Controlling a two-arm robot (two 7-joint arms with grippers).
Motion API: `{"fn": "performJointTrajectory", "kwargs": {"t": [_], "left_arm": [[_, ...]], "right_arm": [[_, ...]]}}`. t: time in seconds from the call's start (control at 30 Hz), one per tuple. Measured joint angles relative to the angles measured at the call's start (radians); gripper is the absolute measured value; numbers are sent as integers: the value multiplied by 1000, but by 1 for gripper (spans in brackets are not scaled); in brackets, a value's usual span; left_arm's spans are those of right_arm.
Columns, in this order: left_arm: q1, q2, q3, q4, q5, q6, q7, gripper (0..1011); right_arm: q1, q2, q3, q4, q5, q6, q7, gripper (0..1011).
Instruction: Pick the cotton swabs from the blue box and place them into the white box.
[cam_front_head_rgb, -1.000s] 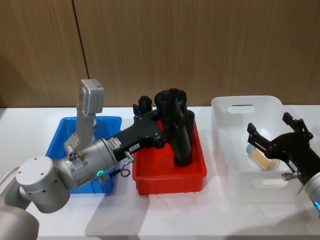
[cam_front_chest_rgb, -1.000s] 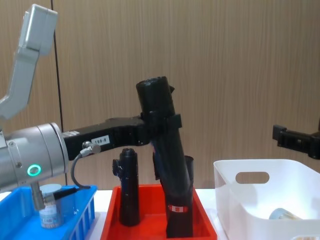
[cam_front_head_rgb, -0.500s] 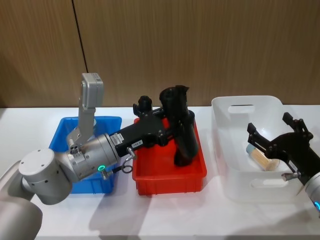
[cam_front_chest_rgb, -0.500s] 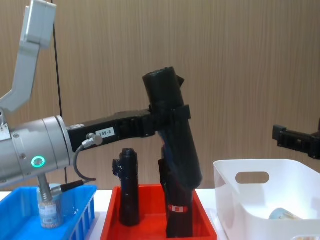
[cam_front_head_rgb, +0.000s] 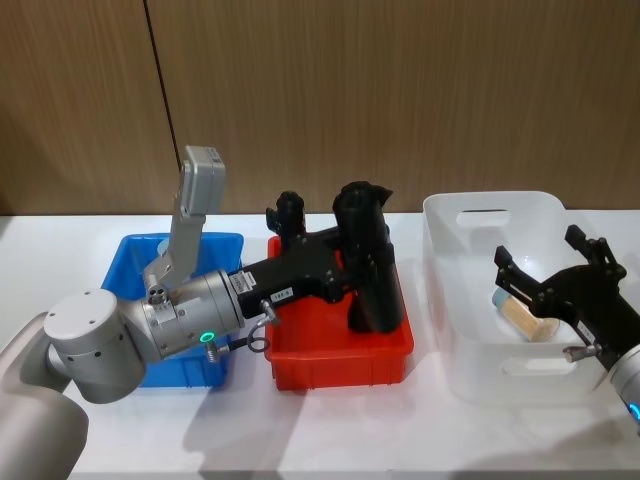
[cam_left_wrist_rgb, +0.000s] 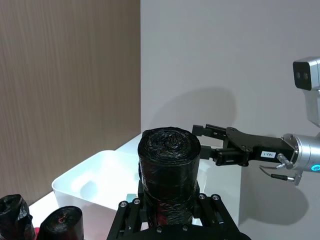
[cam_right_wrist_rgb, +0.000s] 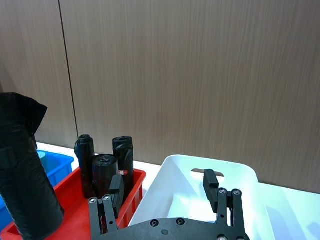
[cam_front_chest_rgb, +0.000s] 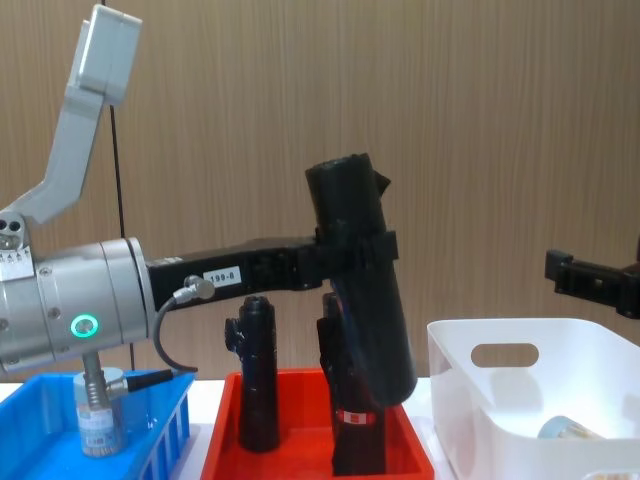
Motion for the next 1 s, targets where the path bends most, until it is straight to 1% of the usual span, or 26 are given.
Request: {"fn": "performJointTrajectory", "kwargs": {"t": [0.63, 0.83, 1.0], "left_arm": [[0, 8, 7, -13, 18, 27, -10, 470], [0, 9, 8, -14, 20, 29, -11, 470], [0, 9, 9, -15, 21, 31, -12, 470]], "right_arm": [[0, 0, 0, 0, 0, -1, 2, 1002], [-2, 2, 1, -3, 2, -5, 17, 1002], [-5, 9, 3, -8, 10, -7, 46, 1002]]}}
